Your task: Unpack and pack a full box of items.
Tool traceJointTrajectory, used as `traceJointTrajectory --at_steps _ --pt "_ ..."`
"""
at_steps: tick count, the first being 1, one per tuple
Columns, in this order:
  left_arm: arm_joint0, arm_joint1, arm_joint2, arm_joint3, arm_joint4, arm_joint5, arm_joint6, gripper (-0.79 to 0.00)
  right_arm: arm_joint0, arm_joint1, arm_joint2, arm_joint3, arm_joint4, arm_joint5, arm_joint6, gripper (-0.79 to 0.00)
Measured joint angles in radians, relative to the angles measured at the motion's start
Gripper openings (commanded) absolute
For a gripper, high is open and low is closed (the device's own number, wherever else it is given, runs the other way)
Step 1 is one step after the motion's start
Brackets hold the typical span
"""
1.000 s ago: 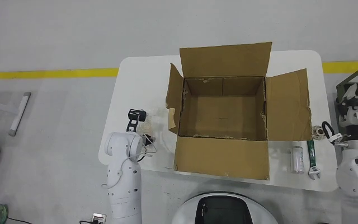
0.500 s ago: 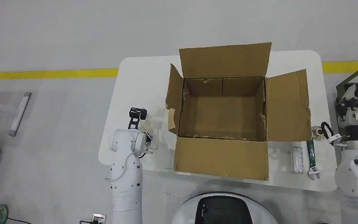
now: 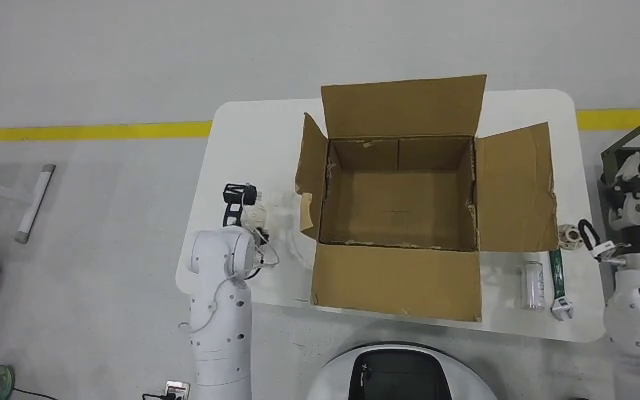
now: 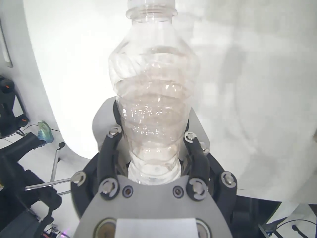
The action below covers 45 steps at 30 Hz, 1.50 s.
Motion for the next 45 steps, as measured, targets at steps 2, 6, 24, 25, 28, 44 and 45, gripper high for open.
traceJointTrajectory --at_steps 2,6,24,25,28,44,45 --pt "0.001 0.000 0.001 -0.076 0.003 0.018 -0.016 -0.785 0.000 0.001 0.003 -0.001 0.003 0.004 0.002 -0.785" --pt "-0.025 -0.003 -0.017 -0.253 -0.120 0.065 -0.088 -0.785 -0.002 0.004 0.001 0.004 -0.009 0.004 0.014 -0.785" --pt "-0.251 -0.017 0.163 -0.471 -0.510 0.300 -0.231 -0.785 -0.057 0.006 -0.023 0.028 -0.061 -0.019 -0.048 -0.785" --pt "-0.251 -0.017 0.172 -0.468 -0.536 0.307 -0.231 -0.785 -0.057 0.006 -0.023 0.028 -0.061 -0.019 -0.048 -0.785" --pt "-0.251 -0.017 0.175 -0.467 -0.546 0.308 -0.231 -0.785 -0.057 0.006 -0.023 0.028 -0.061 -0.019 -0.048 -0.785" --pt "-0.247 -0.018 0.178 -0.466 -0.545 0.305 -0.226 -0.785 -0.057 0.006 -0.023 0.027 -0.061 -0.019 -0.048 -0.785" --pt "-0.238 -0.018 0.192 -0.464 -0.568 0.298 -0.206 -0.785 -0.057 0.006 -0.023 0.027 -0.061 -0.019 -0.048 -0.785"
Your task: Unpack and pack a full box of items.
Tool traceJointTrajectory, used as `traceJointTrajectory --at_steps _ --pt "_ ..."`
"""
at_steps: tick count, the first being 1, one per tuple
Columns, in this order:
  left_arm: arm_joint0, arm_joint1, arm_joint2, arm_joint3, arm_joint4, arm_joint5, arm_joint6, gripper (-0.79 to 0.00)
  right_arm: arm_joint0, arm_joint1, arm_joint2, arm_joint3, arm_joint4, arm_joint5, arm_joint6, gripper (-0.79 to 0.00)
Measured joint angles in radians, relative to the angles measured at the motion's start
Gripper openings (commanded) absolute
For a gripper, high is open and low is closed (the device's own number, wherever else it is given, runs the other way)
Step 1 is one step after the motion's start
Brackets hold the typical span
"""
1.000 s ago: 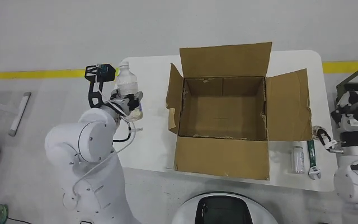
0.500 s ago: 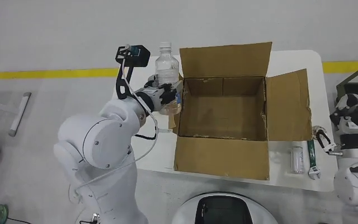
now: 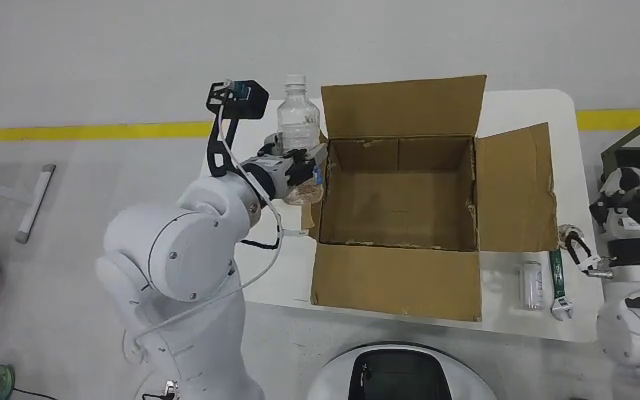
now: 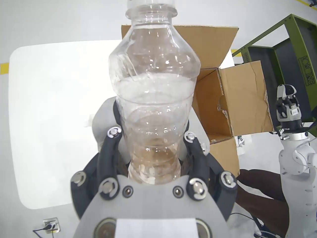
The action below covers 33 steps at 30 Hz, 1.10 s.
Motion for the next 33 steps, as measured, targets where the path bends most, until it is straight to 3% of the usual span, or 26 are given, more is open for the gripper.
traceJointTrajectory --at_steps 4,8,15,24,33 --pt "-0.014 -0.005 0.068 0.015 -0.129 -0.017 0.045 -0.785 0.000 0.000 0.000 0.000 0.000 0.000 0.000 -0.785" --pt "-0.054 -0.010 0.150 0.091 -0.163 -0.001 0.049 -0.785 0.000 0.000 0.000 0.000 0.000 0.000 0.000 -0.785" --pt "-0.086 -0.019 0.304 0.337 -0.047 0.072 0.091 -0.785 0.000 0.000 0.000 0.000 0.000 0.000 0.000 -0.785" --pt "-0.153 -0.048 0.381 0.597 -0.030 0.271 0.095 -0.785 0.000 0.000 0.000 0.000 0.000 0.000 0.000 -0.785" --pt "-0.204 -0.074 0.426 0.815 0.003 0.340 0.156 -0.785 0.000 0.000 0.000 0.000 0.000 0.000 0.000 -0.785"
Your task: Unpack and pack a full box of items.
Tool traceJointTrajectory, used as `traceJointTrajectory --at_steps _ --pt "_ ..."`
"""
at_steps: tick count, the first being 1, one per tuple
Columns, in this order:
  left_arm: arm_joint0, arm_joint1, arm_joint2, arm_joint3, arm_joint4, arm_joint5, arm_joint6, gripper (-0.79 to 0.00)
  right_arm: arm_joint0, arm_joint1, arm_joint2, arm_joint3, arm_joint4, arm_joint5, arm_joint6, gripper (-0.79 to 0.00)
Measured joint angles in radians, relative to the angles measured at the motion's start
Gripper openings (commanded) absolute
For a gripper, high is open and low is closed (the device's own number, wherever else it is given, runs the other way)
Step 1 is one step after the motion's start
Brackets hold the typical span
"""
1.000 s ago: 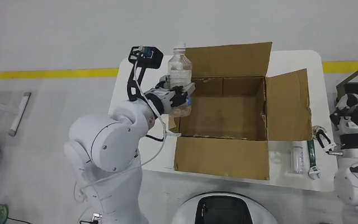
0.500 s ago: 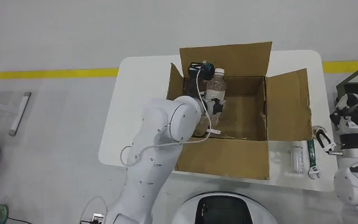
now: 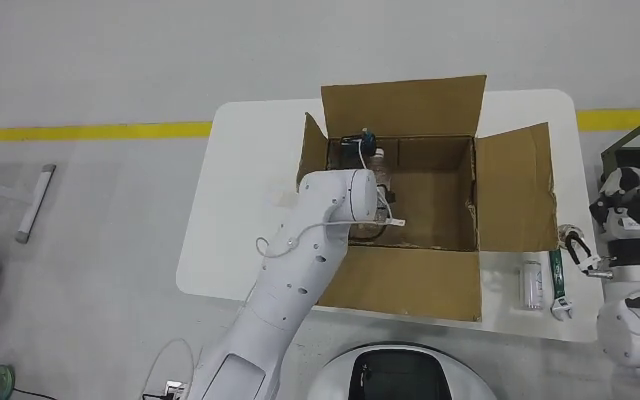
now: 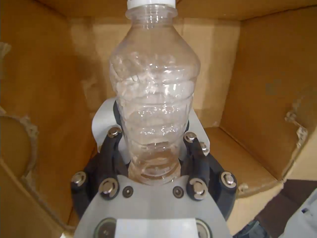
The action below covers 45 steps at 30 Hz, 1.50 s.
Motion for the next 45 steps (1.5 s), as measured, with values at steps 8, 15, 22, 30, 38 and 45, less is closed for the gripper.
traceJointTrajectory --at_steps 8,15,22,30,38,45 --pt "-0.046 -0.024 0.016 0.115 0.018 -0.005 -0.005 0.000 -0.002 0.001 0.001 0.004 -0.006 0.000 0.006 -0.785" --pt "-0.055 -0.034 0.004 0.068 0.058 -0.029 -0.029 0.000 0.002 0.012 0.008 -0.022 -0.173 0.013 0.195 -0.785" --pt "0.010 -0.030 -0.035 -0.119 0.112 -0.086 -0.086 0.000 0.007 0.021 0.054 -0.099 -0.121 -0.057 0.521 -0.785" --pt "0.109 -0.016 -0.097 -0.412 0.187 -0.175 -0.175 0.000 -0.028 0.022 0.122 -0.192 0.103 -0.047 0.794 -0.785" --pt "0.148 -0.008 -0.139 -0.547 0.241 -0.184 -0.181 0.000 -0.027 0.022 0.121 -0.191 0.100 -0.048 0.791 0.000" --pt "0.150 -0.003 -0.150 -0.585 0.277 -0.206 -0.181 0.000 -0.045 0.028 0.118 -0.232 0.103 -0.077 0.841 0.000"
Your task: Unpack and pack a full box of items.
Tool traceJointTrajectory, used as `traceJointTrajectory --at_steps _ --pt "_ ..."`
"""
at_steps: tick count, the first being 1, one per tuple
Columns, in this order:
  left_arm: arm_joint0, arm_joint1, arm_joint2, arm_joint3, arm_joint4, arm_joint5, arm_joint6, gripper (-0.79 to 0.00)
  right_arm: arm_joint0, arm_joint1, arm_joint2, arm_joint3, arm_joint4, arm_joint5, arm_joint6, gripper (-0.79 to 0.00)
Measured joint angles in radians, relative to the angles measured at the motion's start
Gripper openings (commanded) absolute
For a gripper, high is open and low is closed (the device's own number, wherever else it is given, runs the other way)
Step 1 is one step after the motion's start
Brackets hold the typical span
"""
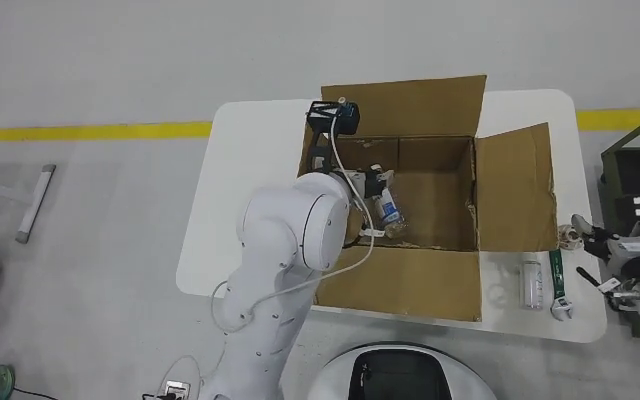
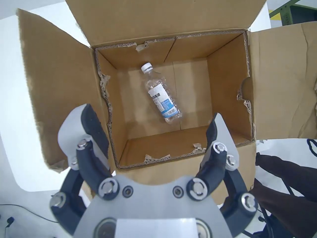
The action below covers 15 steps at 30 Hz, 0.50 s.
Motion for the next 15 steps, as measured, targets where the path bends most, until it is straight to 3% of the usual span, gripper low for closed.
traceJointTrajectory --at_steps 3,9,12,15 --pt "0.001 0.000 0.000 -0.003 0.000 0.002 0.000 0.000 -0.011 0.007 0.001 -0.056 -0.038 0.004 0.149 0.000" --pt "0.001 0.000 0.000 -0.002 0.000 0.002 0.000 0.000 0.012 0.025 -0.021 -0.073 -0.019 -0.113 0.441 0.000" --pt "0.001 0.000 0.000 -0.002 0.000 0.002 0.000 0.000 0.015 0.032 -0.034 -0.073 -0.019 -0.151 0.520 0.000" --pt "0.001 0.000 0.000 -0.002 0.000 0.002 0.000 0.000 0.015 0.033 -0.037 -0.074 -0.012 -0.148 0.524 0.000"
